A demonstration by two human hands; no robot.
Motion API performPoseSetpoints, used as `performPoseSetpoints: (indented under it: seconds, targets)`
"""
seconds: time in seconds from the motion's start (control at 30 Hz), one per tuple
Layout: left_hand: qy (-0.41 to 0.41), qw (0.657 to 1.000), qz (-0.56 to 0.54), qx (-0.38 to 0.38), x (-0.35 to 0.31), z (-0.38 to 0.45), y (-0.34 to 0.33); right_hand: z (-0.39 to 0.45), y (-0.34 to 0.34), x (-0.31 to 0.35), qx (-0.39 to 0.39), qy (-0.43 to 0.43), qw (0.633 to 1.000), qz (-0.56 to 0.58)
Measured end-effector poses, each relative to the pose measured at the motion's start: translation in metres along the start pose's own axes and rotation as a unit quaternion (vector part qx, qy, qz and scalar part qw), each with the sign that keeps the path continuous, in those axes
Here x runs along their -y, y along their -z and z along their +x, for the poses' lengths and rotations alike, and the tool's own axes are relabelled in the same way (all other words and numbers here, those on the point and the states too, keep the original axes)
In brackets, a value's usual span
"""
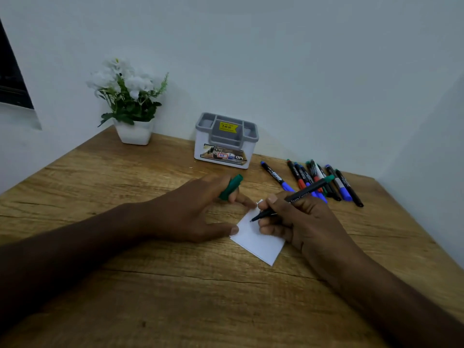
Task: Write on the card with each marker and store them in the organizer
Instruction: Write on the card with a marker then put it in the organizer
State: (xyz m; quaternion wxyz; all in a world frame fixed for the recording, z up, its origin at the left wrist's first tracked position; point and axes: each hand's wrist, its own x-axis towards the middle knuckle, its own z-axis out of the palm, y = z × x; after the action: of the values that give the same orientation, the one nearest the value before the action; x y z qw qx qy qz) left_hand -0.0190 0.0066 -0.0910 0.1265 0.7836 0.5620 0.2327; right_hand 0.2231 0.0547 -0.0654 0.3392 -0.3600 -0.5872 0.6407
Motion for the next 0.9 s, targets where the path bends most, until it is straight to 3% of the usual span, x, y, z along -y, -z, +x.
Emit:
performPoseSetpoints:
  seconds: [0.2, 0.37, 0.6, 0.9]
  targets:
    - [0.004, 0.999, -0.008, 0.038, 0.004, -0.001, 0.001, 0.004, -0.005, 0.002, 0.037, 0.052, 0.974, -0.216]
    - [0.006, 0.997, -0.023, 0.067, 0.005, -0.003, 0.008, 0.003, -0.009, -0.003, 0.043, 0.106, 0.959, -0.258]
    - [0.007, 0.998, -0.029, 0.060, 0.006, -0.002, 0.006, 0.003, -0.011, 0.001, 0.056, 0.117, 0.941, -0.311]
    - [0.011, 0.998, -0.015, 0.063, 0.005, -0.002, 0.006, 0.001, -0.009, -0.008, 0.042, 0.161, 0.936, -0.311]
